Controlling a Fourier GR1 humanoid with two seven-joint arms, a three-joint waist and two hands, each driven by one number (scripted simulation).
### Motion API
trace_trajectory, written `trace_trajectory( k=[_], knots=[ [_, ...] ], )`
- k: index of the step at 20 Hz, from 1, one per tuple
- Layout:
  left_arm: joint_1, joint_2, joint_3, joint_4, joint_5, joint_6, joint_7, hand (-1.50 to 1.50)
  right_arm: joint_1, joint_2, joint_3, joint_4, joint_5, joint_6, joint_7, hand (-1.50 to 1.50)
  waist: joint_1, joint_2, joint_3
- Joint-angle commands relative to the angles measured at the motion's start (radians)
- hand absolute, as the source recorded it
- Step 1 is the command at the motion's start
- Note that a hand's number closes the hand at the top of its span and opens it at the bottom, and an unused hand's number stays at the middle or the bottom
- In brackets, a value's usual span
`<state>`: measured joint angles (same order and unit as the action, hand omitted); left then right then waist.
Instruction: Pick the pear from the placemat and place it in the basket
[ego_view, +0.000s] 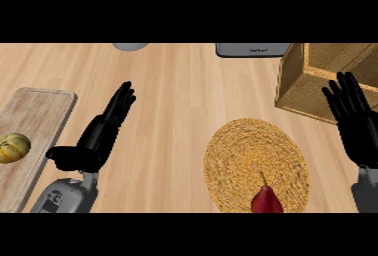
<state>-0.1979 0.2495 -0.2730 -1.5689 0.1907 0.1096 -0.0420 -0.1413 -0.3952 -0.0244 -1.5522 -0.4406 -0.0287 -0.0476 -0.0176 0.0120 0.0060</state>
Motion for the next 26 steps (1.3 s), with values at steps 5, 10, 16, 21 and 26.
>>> trace_trajectory(
  k=[5,10,16,21,26],
  knots=[
    [0.002,0.2,0.113,0.001,-0.112,0.016,0.009,0.0,0.011,0.031,0.285,-0.273,0.253,0.086,-0.189,1.5,0.046,-0.035,-0.007],
    [0.009,0.196,0.103,0.033,-0.14,0.032,0.018,0.0,0.107,0.306,0.576,-0.3,0.392,-0.038,-0.332,1.5,0.029,-0.027,-0.007],
    [0.023,0.24,0.155,0.042,-0.124,0.021,0.02,0.0,0.23,0.312,0.697,-0.329,0.825,-0.379,-0.357,-1.5,-0.03,-0.04,-0.011],
    [0.053,0.262,0.183,0.043,-0.127,0.033,0.022,0.0,0.291,0.182,0.598,-0.414,1.122,-0.48,-0.149,-1.5,-0.08,-0.052,-0.02],
    [0.071,0.267,0.196,0.027,-0.122,0.04,0.032,0.0,0.384,-0.026,0.542,-0.459,1.378,-0.338,0.02,-1.5,-0.092,-0.052,-0.026]
  ],
)
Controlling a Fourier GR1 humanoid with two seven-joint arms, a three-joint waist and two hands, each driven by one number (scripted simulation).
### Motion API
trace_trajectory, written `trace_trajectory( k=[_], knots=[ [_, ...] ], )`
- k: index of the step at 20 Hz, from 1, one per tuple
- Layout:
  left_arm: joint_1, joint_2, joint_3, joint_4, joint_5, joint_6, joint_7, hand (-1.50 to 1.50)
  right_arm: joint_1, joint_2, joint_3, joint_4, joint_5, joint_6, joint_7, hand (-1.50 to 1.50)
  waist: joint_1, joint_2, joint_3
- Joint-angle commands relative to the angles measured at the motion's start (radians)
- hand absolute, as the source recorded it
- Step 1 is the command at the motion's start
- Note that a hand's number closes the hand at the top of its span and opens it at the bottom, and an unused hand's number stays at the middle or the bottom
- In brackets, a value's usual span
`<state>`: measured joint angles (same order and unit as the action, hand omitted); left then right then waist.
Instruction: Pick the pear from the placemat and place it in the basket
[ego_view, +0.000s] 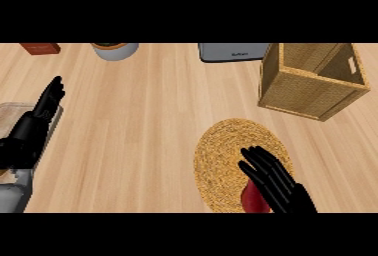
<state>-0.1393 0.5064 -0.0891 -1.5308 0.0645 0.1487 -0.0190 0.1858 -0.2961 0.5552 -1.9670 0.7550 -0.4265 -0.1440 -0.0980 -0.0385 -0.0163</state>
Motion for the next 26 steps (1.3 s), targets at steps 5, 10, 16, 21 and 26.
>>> trace_trajectory(
  k=[5,10,16,21,26],
  knots=[
    [0.016,0.023,0.023,-0.023,0.014,-0.013,0.005,0.0,0.144,-0.241,0.001,-0.173,0.355,0.293,0.305,-1.5,0.007,0.008,-0.003],
    [0.0,-0.001,-0.005,-0.024,-0.005,-0.01,-0.002,0.0,0.234,-0.283,0.083,-0.417,0.484,0.553,0.527,-1.5,0.028,0.024,0.004],
    [-0.015,-0.038,-0.031,-0.054,-0.011,-0.015,0.0,0.0,0.232,-0.231,0.213,-0.648,0.573,0.901,0.788,-1.5,0.08,0.034,0.011],
    [-0.077,-0.052,-0.028,-0.032,-0.019,-0.048,0.038,0.0,0.034,-0.036,0.328,-0.567,0.59,1.131,0.945,-1.5,0.096,0.038,0.014],
    [-0.069,-0.068,0.031,0.072,-0.047,-0.093,-0.069,0.0,-0.063,0.063,0.28,-0.442,0.553,1.19,0.958,-1.5,0.096,0.039,0.016]
  ],
)
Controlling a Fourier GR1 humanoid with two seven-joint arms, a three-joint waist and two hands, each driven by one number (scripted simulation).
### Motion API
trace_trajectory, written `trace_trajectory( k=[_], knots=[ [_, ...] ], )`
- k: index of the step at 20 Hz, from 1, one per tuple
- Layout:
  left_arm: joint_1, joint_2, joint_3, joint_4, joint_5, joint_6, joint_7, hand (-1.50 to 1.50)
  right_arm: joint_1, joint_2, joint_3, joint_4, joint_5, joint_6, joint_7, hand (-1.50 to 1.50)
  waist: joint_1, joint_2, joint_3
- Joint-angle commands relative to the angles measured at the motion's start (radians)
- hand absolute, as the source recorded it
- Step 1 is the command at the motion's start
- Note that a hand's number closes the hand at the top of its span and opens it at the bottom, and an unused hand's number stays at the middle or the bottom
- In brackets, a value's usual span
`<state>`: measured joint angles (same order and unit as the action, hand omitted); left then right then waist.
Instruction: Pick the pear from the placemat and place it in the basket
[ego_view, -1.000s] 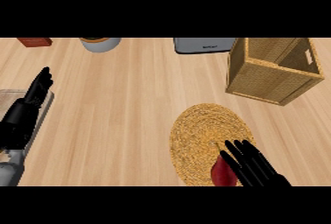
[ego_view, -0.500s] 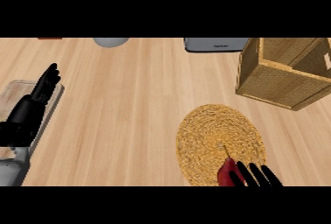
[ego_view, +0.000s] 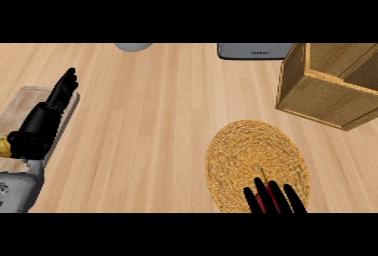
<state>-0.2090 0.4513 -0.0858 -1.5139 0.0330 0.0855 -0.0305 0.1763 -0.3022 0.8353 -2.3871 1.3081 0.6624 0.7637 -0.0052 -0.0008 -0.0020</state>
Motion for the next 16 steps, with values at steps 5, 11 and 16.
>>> trace_trajectory(
  k=[5,11,16],
  knots=[
    [0.003,-0.036,0.031,-0.01,-0.032,-0.034,0.003,0.0,-0.09,0.118,-0.045,0.161,-0.014,0.07,0.02,-1.5,0.007,0.001,0.002],
    [-0.019,-0.076,0.055,0.034,-0.064,-0.061,-0.008,0.0,-0.068,0.098,-0.063,0.214,0.015,0.003,0.003,-1.5,0.003,0.001,0.002],
    [0.09,-0.066,0.079,-0.11,-0.059,-0.09,0.018,0.0,0.002,-0.019,-0.117,0.25,0.033,-0.188,-0.102,-1.5,0.006,-0.001,0.002]
  ],
)
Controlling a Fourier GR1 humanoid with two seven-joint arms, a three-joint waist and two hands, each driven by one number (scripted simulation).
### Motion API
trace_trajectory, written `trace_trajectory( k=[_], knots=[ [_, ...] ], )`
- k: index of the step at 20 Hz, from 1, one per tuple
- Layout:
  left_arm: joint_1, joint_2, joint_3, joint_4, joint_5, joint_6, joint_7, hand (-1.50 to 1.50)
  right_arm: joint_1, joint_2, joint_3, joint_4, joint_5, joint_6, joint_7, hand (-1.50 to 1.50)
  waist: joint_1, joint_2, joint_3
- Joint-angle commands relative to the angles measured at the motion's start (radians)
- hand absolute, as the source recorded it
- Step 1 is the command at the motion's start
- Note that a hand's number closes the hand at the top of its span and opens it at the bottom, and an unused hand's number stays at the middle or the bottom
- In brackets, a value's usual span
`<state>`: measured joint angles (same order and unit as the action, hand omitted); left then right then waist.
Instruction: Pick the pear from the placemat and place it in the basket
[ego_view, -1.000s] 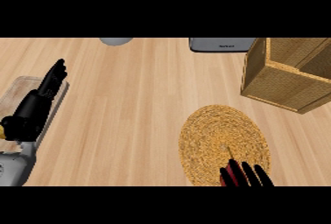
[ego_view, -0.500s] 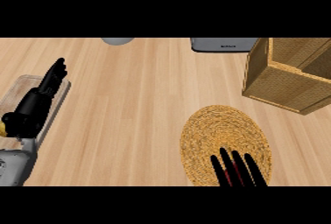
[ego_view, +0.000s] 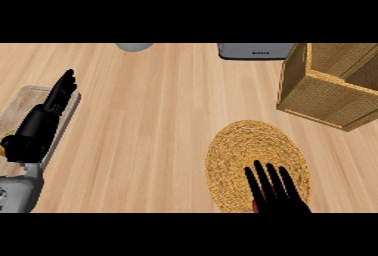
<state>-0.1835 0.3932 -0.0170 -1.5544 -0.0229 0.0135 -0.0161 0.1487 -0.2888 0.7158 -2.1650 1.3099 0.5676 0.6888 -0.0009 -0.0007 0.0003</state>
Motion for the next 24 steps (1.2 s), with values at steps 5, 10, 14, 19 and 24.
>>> trace_trajectory(
  k=[5,10,14,19,24],
  knots=[
    [-0.037,-0.042,0.035,0.063,-0.041,-0.031,-0.022,0.0,-0.008,0.009,-0.002,0.132,0.036,-0.147,-0.073,-1.5,-0.002,0.001,0.0],
    [0.018,-0.045,0.047,-0.03,-0.048,-0.059,0.02,0.0,0.033,-0.092,-0.116,0.04,-0.001,-0.145,-0.141,-1.5,-0.001,0.0,0.0],
    [0.003,-0.063,0.052,-0.049,-0.063,-0.07,0.051,0.0,0.016,-0.017,-0.08,0.181,0.024,-0.245,-0.153,-1.5,0.001,0.0,0.0],
    [-0.034,-0.074,0.07,-0.055,-0.081,-0.074,0.08,0.0,0.039,-0.04,-0.121,0.272,0.018,-0.35,-0.222,-1.5,-0.001,0.0,0.0],
    [0.013,-0.106,0.065,-0.094,-0.104,-0.078,0.094,0.0,-0.006,-0.01,-0.147,0.261,0.012,-0.281,-0.226,-1.5,0.001,0.0,0.0]
  ],
)
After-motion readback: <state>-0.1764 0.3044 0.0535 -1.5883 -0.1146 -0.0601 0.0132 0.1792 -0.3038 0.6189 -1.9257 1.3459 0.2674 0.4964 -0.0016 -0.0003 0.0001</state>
